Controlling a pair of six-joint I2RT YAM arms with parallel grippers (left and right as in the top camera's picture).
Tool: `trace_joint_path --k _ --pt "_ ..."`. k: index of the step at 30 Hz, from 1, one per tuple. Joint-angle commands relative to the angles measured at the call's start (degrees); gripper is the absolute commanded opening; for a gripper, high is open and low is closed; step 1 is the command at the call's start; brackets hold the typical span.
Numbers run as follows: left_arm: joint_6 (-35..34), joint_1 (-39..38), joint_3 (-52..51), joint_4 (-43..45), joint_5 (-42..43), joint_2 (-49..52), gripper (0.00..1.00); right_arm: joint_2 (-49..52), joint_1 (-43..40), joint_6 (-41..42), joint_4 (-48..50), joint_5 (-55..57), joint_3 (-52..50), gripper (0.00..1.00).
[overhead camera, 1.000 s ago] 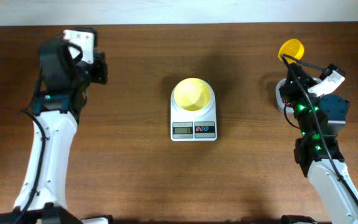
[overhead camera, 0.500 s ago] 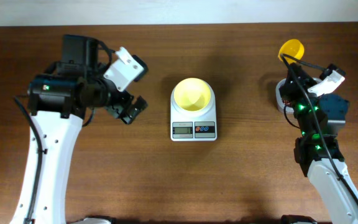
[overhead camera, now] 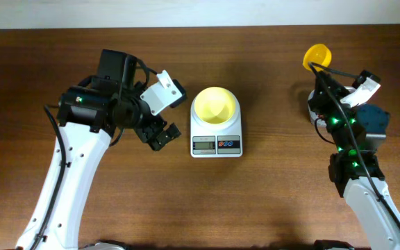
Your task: Scoop item into bowl and weigh 50g on scale
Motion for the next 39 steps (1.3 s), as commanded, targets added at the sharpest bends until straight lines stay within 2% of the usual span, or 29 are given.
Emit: trace_joint_path --k 1,4,9,12,17,21,28,33,36,39 --pt "-1.33 -0.02 -2.64 1.75 1.62 -0.90 0.99 0.00 -0.37 -2.93 -0.66 -3.91 0.87 0.04" --pt "-3.41 -0.02 -7.30 5.01 2.19 -0.90 0.99 0.00 -0.37 -4.00 -1.07 -4.59 0.87 0.04" --pt "-3.30 -0.02 -8.28 5.14 3.37 -0.90 0.99 0.00 -0.37 -4.02 -1.09 -4.57 0.87 0.04" --pt "0.79 -0.68 -8.28 2.23 4.17 -0.90 0.99 0.00 -0.37 -4.02 -1.09 -4.57 0.87 0.04" --pt "1.01 -1.03 -8.28 1.84 4.11 -0.90 0.99 0.00 -0.37 -4.09 -1.09 -4.59 0.87 0.04" --pt "0.96 -1.03 -8.28 1.84 3.48 -0.90 0.99 0.00 -0.37 -8.50 -1.22 -4.59 0.87 0.04" --pt "0.33 -1.03 -7.80 1.62 1.22 -6.43 0.99 0.00 -0.37 -8.55 -1.25 -4.59 0.90 0.04" --pt "0.31 -1.03 -7.80 1.60 -0.92 -6.73 0.99 -0.02 -0.37 -14.32 -1.51 -4.76 0.90 0.04" --pt "0.31 -1.03 -7.80 1.60 -1.01 -6.73 0.99 -0.55 -0.39 -15.78 -7.50 -4.79 2.05 0.04" --pt "0.31 -1.03 -7.80 1.60 -1.01 -6.73 0.99 -2.10 -0.37 -22.12 -20.70 -4.57 7.21 0.04"
